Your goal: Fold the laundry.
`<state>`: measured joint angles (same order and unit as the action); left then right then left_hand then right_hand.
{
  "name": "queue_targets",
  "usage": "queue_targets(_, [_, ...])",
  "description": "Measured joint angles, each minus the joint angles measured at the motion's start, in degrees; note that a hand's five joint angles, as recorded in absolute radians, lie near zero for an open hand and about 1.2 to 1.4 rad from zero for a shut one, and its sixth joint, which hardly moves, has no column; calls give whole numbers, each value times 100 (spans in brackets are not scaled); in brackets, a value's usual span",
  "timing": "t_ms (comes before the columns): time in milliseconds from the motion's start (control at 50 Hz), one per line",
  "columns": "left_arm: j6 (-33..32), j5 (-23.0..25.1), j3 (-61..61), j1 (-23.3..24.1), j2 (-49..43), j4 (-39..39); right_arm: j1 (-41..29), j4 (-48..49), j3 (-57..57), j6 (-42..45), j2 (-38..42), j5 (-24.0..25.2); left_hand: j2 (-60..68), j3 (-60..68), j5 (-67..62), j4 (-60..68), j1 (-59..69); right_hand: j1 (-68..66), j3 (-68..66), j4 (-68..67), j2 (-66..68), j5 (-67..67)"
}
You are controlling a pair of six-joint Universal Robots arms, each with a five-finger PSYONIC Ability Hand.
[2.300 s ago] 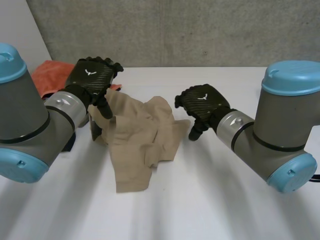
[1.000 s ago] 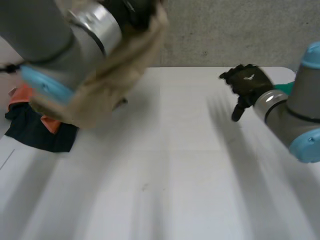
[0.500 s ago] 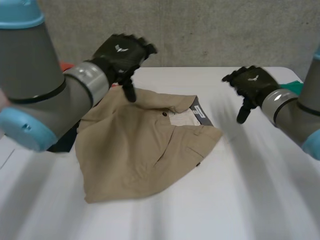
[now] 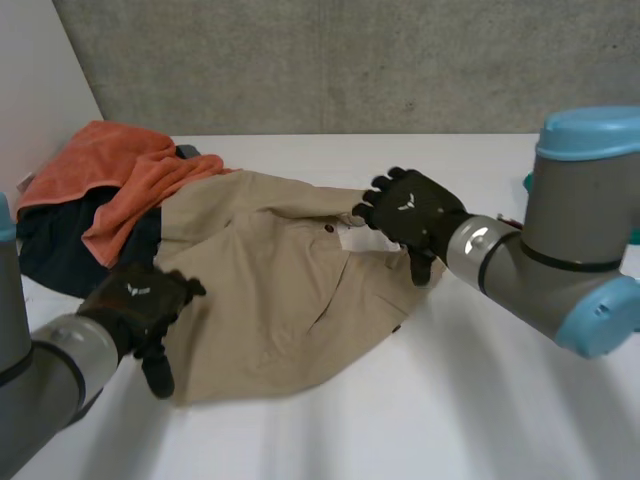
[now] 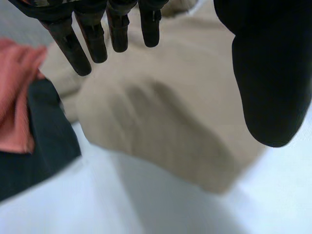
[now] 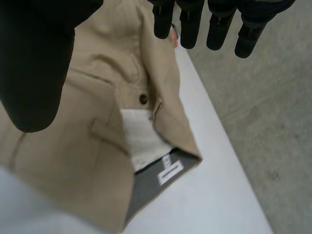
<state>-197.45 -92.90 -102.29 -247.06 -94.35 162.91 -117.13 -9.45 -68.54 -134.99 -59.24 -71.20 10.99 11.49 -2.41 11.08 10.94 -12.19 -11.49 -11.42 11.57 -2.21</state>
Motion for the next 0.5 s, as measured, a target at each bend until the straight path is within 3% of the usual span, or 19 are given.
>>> queue_targets(260, [-31, 172, -431, -82, -378, 431, -315, -1363, 2341, 723, 1798, 273, 0, 0, 0, 0, 0, -33, -42, -45, 42, -30])
queue_targets(320, [-39, 202, -338, -38, -605, 693, -355, -1636, 2782, 934, 2216, 276, 0, 0, 0, 0, 0, -955, -948, -933, 998, -911])
queue_targets(440, [-70, 174, 17, 260, -1210, 1016, -362, -1778, 3407, 1105, 2719, 83, 587, 547, -421, 515, 634, -4597, -4998, -5017, 5057, -4836])
queue_targets(480, [-74, 114, 196, 376, -1459, 1025, -350, -1770, 3506, 1029, 2749, 13, 2687, 2626, -2542, 2690, 3012, -5103, -5490, -5547, 5515, -5348])
queue_targets(500, [-74, 84, 272, 418, -1555, 1016, -343, -1763, 3526, 977, 2739, -12, 3296, 3145, -3055, 3213, 3459, -5103, -5532, -5597, 5541, -5371])
